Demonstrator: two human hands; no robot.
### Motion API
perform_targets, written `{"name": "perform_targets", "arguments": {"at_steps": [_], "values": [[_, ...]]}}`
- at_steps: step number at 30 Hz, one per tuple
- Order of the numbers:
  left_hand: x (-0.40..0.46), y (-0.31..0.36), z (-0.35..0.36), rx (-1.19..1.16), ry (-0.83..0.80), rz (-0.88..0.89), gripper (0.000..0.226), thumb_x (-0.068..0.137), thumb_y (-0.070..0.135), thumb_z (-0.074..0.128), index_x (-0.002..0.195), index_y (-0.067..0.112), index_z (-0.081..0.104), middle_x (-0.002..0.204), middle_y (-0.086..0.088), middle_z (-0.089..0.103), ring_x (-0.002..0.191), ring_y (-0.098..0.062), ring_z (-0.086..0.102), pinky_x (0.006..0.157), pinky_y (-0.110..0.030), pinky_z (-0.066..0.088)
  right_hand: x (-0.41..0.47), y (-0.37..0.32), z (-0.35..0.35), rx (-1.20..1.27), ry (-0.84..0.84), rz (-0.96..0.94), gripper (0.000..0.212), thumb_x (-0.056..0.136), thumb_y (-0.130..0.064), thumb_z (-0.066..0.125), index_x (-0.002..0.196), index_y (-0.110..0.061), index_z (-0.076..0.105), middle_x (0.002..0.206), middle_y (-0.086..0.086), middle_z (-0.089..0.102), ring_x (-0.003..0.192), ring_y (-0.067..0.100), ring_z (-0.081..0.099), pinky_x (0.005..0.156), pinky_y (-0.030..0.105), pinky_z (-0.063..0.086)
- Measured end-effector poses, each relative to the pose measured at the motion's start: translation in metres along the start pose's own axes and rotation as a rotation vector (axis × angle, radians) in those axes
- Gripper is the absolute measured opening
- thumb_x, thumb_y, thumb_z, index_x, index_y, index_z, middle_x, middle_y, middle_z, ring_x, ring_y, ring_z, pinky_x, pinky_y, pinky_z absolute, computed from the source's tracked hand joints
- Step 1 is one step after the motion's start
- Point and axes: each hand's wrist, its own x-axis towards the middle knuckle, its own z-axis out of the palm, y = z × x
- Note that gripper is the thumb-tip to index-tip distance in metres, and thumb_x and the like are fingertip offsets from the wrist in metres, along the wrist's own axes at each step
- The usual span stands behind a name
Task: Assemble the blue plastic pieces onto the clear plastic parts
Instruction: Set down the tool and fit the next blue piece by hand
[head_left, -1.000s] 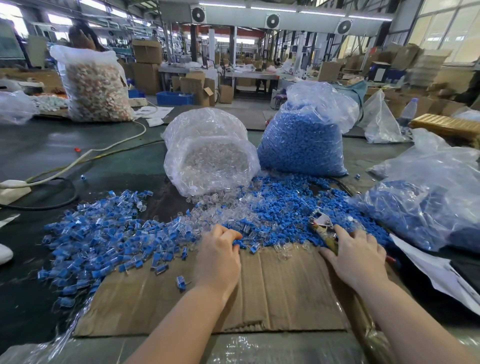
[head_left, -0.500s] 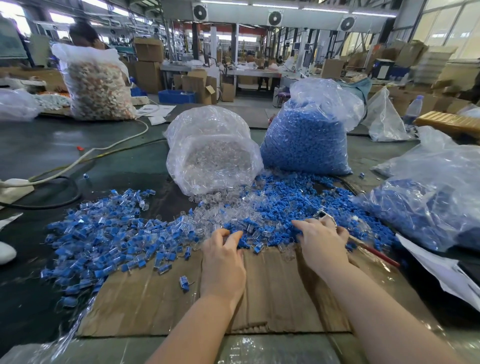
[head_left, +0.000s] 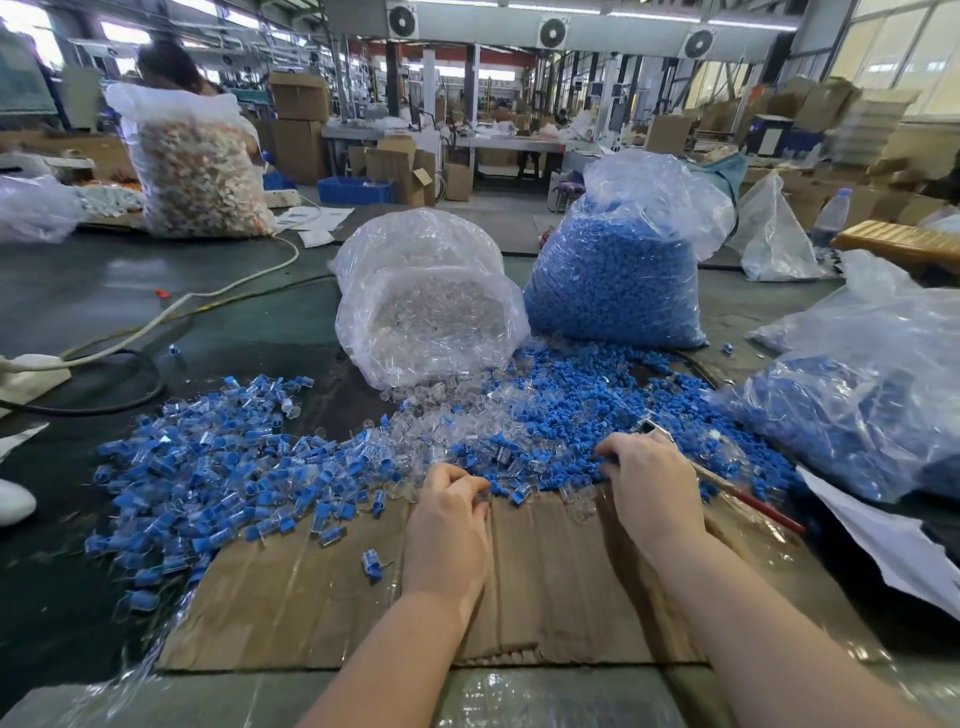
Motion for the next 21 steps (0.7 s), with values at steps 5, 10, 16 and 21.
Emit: {"name": "perform_targets", "arguments": {"at_steps": [5, 10, 16, 21], "values": [[0.0, 0.0, -0.001, -0.038, 0.009, -0.024, 0.023, 0.087, 0.013, 0.061, 0.11, 0.013, 0.065, 0.096, 0.013, 0.05, 0.083, 0.001, 0.048, 0.065, -0.001, 0.036, -0.015, -0.022, -0.006, 0.331, 0.084, -0.013, 0.005, 0.087, -0.016, 0.063, 0.091, -0.013, 0.065, 0.085, -0.005, 0.062, 0.075, 0.006, 0.052, 0.07, 0.009, 0.04], [0.0, 0.001, -0.002, -0.034, 0.006, -0.047, 0.019, 0.085, 0.018, 0.065, 0.104, 0.016, 0.067, 0.09, 0.013, 0.049, 0.078, 0.003, 0.044, 0.066, -0.007, 0.033, -0.036, -0.049, 0.006, 0.505, 0.019, -0.051, 0.004, 0.084, -0.012, 0.066, 0.088, -0.013, 0.068, 0.083, -0.008, 0.056, 0.076, 0.006, 0.052, 0.07, 0.004, 0.036], [-0.003, 0.004, -0.004, -0.042, 0.018, -0.047, 0.006, 0.087, 0.026, 0.062, 0.089, 0.02, 0.063, 0.085, 0.008, 0.06, 0.079, -0.006, 0.054, 0.07, -0.02, 0.044, -0.042, -0.049, 0.017, 0.525, 0.022, -0.001, 0.014, 0.085, -0.006, 0.062, 0.095, -0.014, 0.067, 0.092, -0.005, 0.058, 0.085, 0.012, 0.055, 0.079, 0.018, 0.042], [-0.008, 0.008, -0.009, -0.052, 0.03, 0.024, 0.011, 0.085, 0.029, 0.064, 0.081, 0.02, 0.06, 0.071, 0.008, 0.061, 0.069, -0.008, 0.055, 0.066, -0.026, 0.047, -0.045, -0.051, 0.018, 0.503, 0.047, -0.047, 0.016, 0.091, -0.016, 0.056, 0.1, -0.013, 0.069, 0.095, -0.001, 0.058, 0.085, 0.017, 0.056, 0.076, 0.023, 0.04]]}}
